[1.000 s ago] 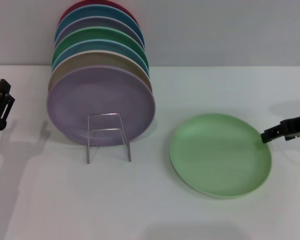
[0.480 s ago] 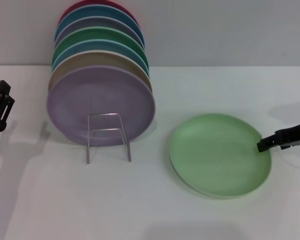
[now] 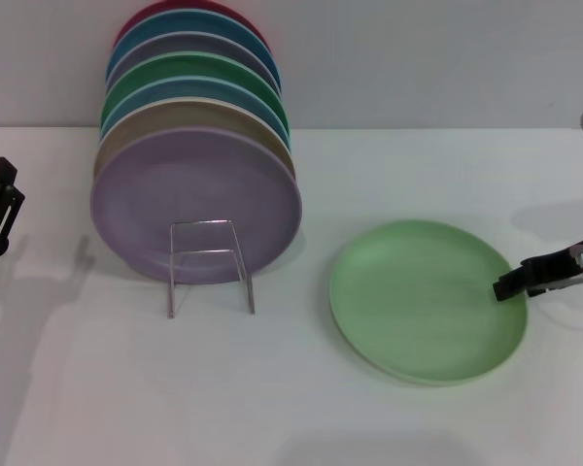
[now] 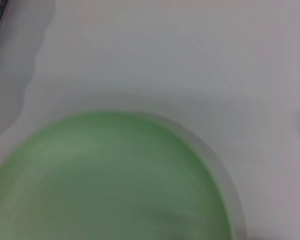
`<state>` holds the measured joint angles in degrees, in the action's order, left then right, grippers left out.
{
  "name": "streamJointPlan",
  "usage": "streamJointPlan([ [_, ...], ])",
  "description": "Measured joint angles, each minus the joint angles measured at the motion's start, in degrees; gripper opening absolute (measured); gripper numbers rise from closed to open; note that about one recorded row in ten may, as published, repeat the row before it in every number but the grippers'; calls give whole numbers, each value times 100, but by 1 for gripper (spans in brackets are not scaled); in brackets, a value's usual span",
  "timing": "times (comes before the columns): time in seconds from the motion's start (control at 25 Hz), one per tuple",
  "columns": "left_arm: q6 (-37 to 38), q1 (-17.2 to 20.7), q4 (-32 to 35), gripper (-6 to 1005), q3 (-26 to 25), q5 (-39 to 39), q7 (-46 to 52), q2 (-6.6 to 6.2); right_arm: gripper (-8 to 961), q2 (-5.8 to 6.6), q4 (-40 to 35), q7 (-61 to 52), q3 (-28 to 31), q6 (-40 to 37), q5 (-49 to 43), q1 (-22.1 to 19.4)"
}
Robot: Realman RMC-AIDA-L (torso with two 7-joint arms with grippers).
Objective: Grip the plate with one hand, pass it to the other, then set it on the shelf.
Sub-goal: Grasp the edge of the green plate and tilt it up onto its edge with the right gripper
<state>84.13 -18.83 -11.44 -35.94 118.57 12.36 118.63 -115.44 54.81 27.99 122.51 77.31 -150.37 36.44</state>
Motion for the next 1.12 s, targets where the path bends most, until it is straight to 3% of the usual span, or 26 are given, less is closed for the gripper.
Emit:
streamJointPlan([
  [0.12, 14, 6, 10, 810, 0, 0, 0, -6, 553, -2, -74, -11, 0, -1, -1, 26],
  [0.32, 22, 7, 18, 810, 0, 0, -16, -7, 314, -5, -91, -34, 0, -20, -1, 28],
  [1.12, 15, 24, 28, 809, 0, 0, -23, -11, 55, -6, -67, -17, -141, -88, -45, 20],
])
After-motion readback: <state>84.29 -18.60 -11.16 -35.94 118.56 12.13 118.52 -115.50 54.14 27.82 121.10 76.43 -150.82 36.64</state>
